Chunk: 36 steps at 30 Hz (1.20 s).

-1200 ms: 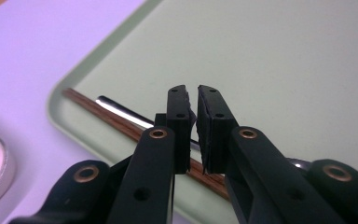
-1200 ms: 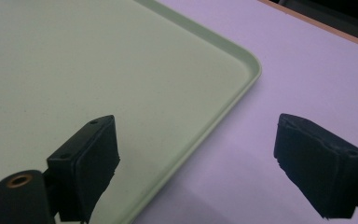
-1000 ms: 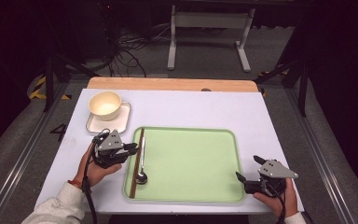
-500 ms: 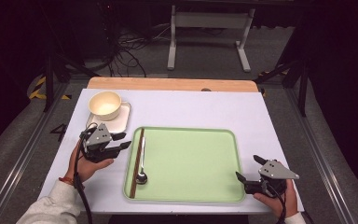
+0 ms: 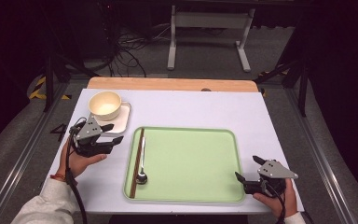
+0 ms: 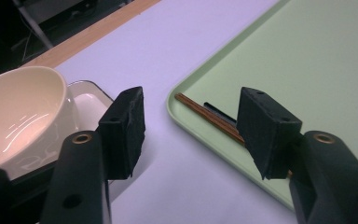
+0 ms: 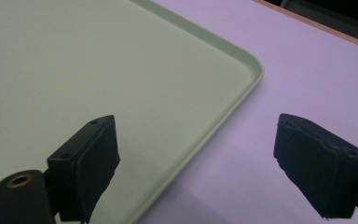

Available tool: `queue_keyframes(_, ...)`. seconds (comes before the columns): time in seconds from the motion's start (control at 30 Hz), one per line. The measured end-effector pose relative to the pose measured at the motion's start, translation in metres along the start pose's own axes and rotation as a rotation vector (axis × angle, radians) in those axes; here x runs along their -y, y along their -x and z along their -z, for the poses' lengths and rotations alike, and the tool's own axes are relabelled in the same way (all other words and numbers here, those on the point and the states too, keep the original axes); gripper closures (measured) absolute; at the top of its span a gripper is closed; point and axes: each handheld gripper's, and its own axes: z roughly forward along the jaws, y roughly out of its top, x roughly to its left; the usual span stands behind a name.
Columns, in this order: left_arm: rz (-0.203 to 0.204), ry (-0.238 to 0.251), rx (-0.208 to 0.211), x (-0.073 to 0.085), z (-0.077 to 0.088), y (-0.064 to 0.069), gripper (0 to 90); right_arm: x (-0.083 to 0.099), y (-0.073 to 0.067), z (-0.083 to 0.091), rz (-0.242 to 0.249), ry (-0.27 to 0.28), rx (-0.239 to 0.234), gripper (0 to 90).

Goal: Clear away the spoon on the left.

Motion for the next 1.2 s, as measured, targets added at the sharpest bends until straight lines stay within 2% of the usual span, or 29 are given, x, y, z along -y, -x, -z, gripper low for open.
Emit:
queue_keyframes(0.1,-0.005,-0.016,-0.018,-0.001,0.000,-0.006,38.6,-0.001,0.000,0.000,-0.001,0.003,-0.003,14.2)
queue_keyframes(0.3,-0.006,-0.056,-0.070,-0.002,-0.003,-0.021,37.8,0.000,0.001,0.001,-0.006,0.008,0.003,14.2)
queue_keyframes(0.6,0.010,-0.101,-0.088,-0.002,-0.011,-0.038,36.3,-0.001,0.001,-0.002,-0.004,-0.003,-0.001,14.2)
queue_keyframes(0.73,0.032,-0.111,-0.090,-0.005,-0.013,-0.047,35.7,-0.001,0.000,-0.001,0.000,-0.003,-0.003,14.2)
queue_keyframes(0.87,0.037,-0.132,-0.080,-0.009,-0.015,-0.054,34.1,-0.002,0.002,-0.002,-0.009,0.001,-0.002,14.2)
queue_keyframes(0.9,0.034,-0.153,-0.077,-0.011,-0.018,-0.059,34.0,-0.001,0.004,-0.003,-0.016,-0.002,-0.002,14.2)
queue_keyframes(0.93,0.034,-0.153,-0.077,-0.011,-0.018,-0.059,33.4,-0.001,0.004,-0.004,-0.017,-0.004,-0.003,14.2)
queue_keyframes(1.1,0.051,-0.199,-0.072,-0.016,-0.023,-0.076,31.8,-0.004,0.005,-0.005,-0.027,0.011,0.008,14.3)
queue_keyframes(1.13,0.042,-0.226,-0.077,-0.018,-0.024,-0.080,30.9,-0.004,0.005,-0.006,-0.026,0.011,0.006,14.3)
queue_keyframes(1.2,0.033,-0.245,-0.090,-0.019,-0.025,-0.085,29.7,-0.004,0.005,-0.007,-0.019,0.002,0.000,14.3)
